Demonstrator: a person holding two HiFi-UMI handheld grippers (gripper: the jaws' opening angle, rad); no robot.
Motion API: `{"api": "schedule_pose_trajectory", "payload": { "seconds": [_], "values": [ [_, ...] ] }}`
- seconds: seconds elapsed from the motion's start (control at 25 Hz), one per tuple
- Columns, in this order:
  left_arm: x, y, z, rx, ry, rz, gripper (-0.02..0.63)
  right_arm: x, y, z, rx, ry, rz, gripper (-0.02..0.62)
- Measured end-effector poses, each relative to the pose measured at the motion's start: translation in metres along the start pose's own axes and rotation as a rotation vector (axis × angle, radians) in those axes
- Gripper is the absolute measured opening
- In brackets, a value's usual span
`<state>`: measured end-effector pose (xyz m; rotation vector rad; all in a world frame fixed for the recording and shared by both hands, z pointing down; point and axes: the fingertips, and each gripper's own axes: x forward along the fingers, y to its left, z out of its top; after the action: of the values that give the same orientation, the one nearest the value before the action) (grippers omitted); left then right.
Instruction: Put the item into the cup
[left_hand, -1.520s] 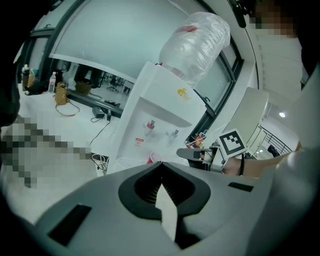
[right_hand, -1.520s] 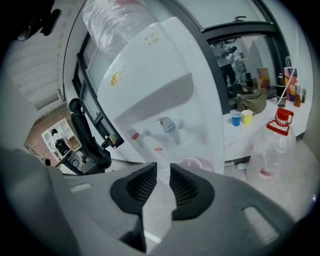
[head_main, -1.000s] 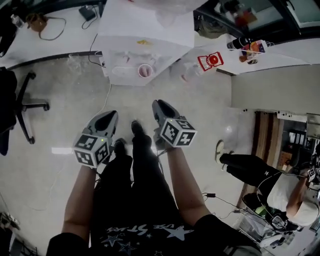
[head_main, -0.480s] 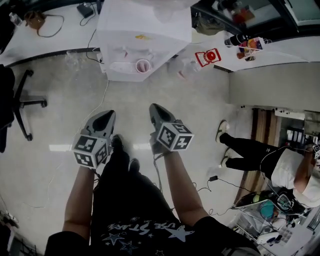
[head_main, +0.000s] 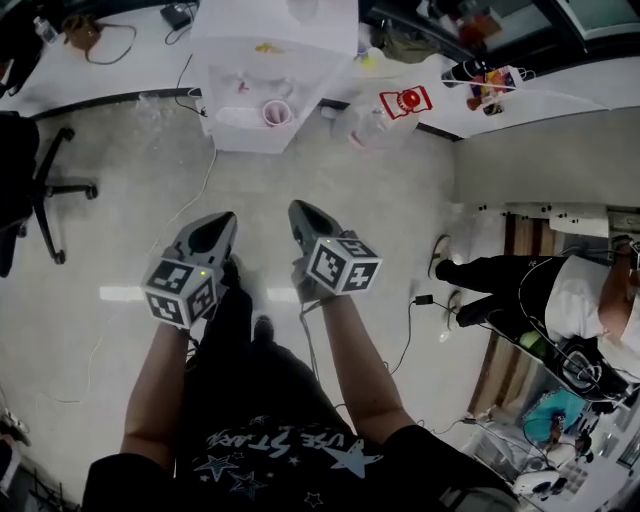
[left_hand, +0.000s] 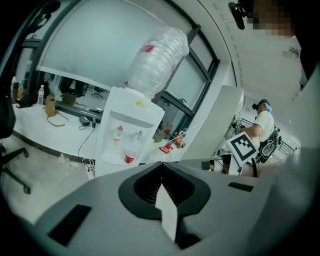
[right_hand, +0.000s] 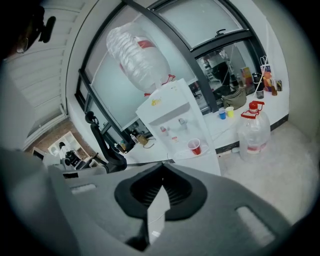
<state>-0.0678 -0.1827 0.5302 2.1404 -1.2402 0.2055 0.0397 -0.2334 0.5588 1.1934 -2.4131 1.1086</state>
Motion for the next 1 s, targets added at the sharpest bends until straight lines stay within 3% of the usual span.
{"api": "schedule_pose_trajectory", "payload": {
  "seconds": [0.52,1.0],
  "values": [
    [-0.081,-0.097,-0.042,0.02,-0.047,0.005,0.006,-0.126,0.048,-0.039,-0.08,-0.029,0.073,0.0],
    [-0.139,-0.186,-0.047,0.087,-0.122,0.01,0.006,-0.236,0.081,-0.047,-0.11,-0.089,0.139,0.0]
  ]
}}
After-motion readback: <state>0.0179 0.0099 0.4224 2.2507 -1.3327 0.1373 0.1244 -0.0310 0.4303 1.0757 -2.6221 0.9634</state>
